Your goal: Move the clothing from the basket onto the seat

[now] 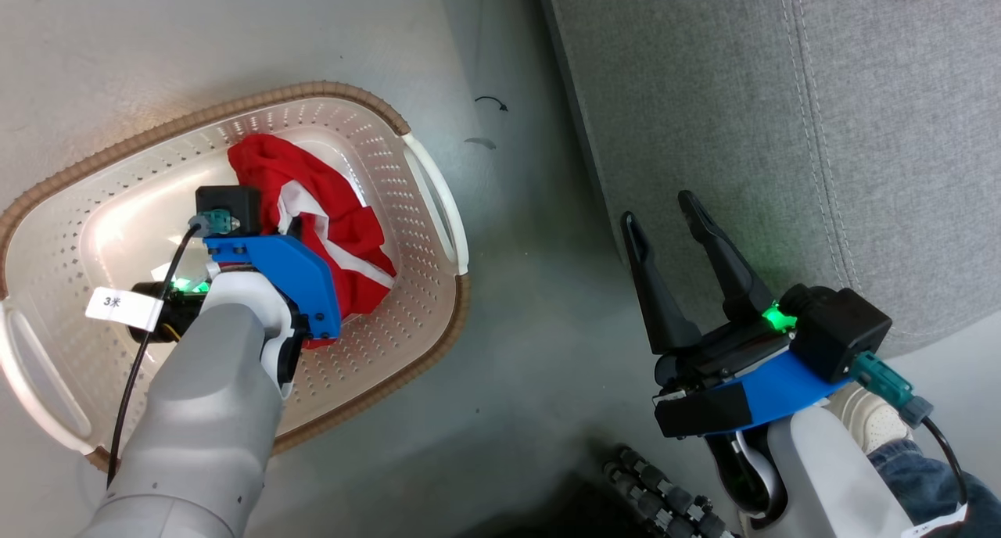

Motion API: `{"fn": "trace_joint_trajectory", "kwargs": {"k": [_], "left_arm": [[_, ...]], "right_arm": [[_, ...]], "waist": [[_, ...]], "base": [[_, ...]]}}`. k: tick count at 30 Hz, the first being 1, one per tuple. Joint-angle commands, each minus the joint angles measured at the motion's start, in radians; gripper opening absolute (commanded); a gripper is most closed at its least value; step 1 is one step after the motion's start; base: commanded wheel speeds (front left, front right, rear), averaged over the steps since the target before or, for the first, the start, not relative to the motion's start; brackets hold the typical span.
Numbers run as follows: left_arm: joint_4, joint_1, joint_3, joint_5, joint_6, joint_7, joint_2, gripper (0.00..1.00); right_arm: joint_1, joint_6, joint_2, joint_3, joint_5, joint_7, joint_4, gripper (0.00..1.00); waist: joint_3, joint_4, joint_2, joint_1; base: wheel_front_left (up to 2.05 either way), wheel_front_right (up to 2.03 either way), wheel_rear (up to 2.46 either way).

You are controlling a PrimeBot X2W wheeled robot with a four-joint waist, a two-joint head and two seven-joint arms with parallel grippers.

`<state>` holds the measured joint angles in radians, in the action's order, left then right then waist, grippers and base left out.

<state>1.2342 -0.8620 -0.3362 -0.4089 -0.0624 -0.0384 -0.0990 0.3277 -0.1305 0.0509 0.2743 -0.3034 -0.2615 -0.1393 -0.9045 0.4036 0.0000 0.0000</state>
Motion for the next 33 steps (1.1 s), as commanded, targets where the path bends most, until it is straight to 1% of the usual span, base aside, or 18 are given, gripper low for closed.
{"fn": "trace_joint_trajectory", "kwargs": {"k": [1,8,14,22,28,30,33], "left_arm": [[0.002,-0.018,-0.004,0.006,-0.002,-0.006,-0.007,0.0],[0.012,-0.014,-0.025,0.009,-0.008,-0.011,0.0,0.0],[0.017,0.009,-0.04,0.001,-0.026,-0.023,0.012,0.0],[0.0,0.039,-0.066,-0.026,-0.061,-0.058,0.037,0.0],[-0.044,0.093,-0.112,-0.049,-0.07,-0.121,0.046,0.0],[-0.073,0.118,-0.134,-0.074,-0.071,-0.133,0.048,0.0],[-0.156,0.157,-0.199,-0.127,-0.071,-0.136,0.049,0.0]], "right_arm": [[0.015,0.0,-0.001,0.001,-0.007,-0.005,0.0,1.0],[0.023,0.0,-0.001,-0.003,-0.003,-0.005,-0.012,1.0],[0.032,0.0,-0.001,0.002,0.011,-0.005,-0.031,1.0],[0.025,0.0,0.0,-0.013,0.053,-0.005,-0.069,1.0],[0.003,0.0,0.0,-0.016,0.077,0.0,-0.107,1.0],[-0.006,0.0,0.0,-0.019,0.087,0.01,-0.113,1.0],[-0.021,0.0,0.0,-0.026,0.099,0.024,-0.121,1.0]], "waist": [[0.001,0.0,0.0,0.0],[0.031,-0.013,0.0,0.0],[0.105,-0.052,0.0,0.0],[0.247,-0.123,0.0,0.0],[0.377,-0.17,0.0,0.0],[0.421,-0.186,0.0,0.0],[0.486,-0.213,0.0,0.0]], "base": [[0.0,0.0,0.0],[0.0,0.0,0.0],[0.0,0.0,0.0],[0.0,0.0,0.0],[0.0,0.0,0.0],[0.0,0.0,0.0],[0.0,0.0,0.0]]}}
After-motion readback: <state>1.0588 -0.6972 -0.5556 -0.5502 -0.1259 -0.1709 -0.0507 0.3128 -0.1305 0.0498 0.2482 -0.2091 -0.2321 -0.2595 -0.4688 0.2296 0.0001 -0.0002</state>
